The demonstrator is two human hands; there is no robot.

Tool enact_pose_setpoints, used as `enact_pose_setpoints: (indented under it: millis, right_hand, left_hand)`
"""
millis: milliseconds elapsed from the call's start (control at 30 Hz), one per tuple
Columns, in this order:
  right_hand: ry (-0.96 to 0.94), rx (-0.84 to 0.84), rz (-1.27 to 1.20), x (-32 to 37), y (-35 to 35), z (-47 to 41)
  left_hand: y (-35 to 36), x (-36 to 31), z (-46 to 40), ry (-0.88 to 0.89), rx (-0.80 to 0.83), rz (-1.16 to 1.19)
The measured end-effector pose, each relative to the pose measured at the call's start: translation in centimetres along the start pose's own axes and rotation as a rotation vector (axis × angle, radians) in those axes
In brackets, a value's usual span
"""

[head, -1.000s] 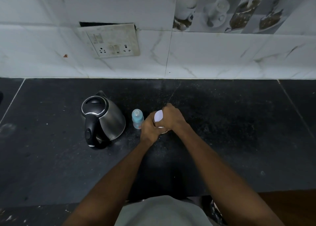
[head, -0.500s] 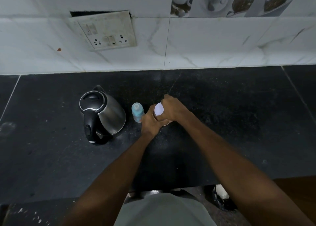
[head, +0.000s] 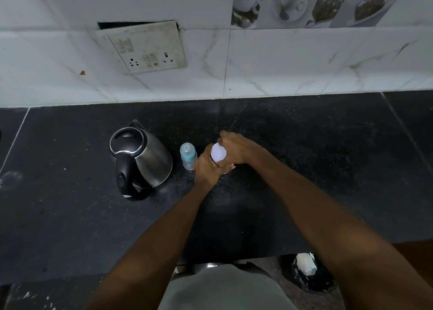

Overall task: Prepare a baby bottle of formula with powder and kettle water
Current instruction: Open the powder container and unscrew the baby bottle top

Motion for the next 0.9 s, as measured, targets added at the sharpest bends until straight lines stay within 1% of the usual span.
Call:
enact_pose_setpoints:
  millis: [167,267,367,467,533,600,733,900]
  right_hand:
    - [0.031,0.009,0.053,0.5,0.0,-0.1]
    - [0.085,-0.053,0.039,0.8,0.7,-0.1]
    - [0.178,-0.129,0.016,1.2,1.9,-0.2]
    - [0.23,-0.195,-0.003,1.6,2.6,-0.4]
    - [0.237,-0.202,-0.027,1.5,2.8,-0.5]
    - [0.215,-0.193,-0.046,1.1,2.8,-0.6]
    - [0.107,-0.172,-0.076,0.5,2.2,-0.5]
    - [-0.081,-0.061,-0.004,0.1,1.3,-0.8]
  left_hand:
    - [-0.1,-0.1,0.4,0.022,-0.01,0.047]
    - [0.3,-0.5,1.2,0.007,-0.025,0.141]
    - [1.0,-1.0,1.7,0.032,-0.089,0.213]
    - [1.4,-1.0,1.7,0.021,-0.138,0.23]
    - [1.4,-0.7,1.7,0.005,-0.146,0.238]
    - [1.3,-0.6,1.6,-0.004,-0.134,0.232]
    - [1.1,0.1,0.8,-0.011,-0.063,0.208]
    - [0.9,0.1,0.5,-0.033,0.001,0.182]
Point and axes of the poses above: each hand's wrist, its own z-axis away from the middle knuckle, its own y-axis out of the palm, x = y × z, the point moved 3 cm from there along -z, towards the middle knuckle, and after that the axes turned 5 degrees about x, right-handed, at the moved point
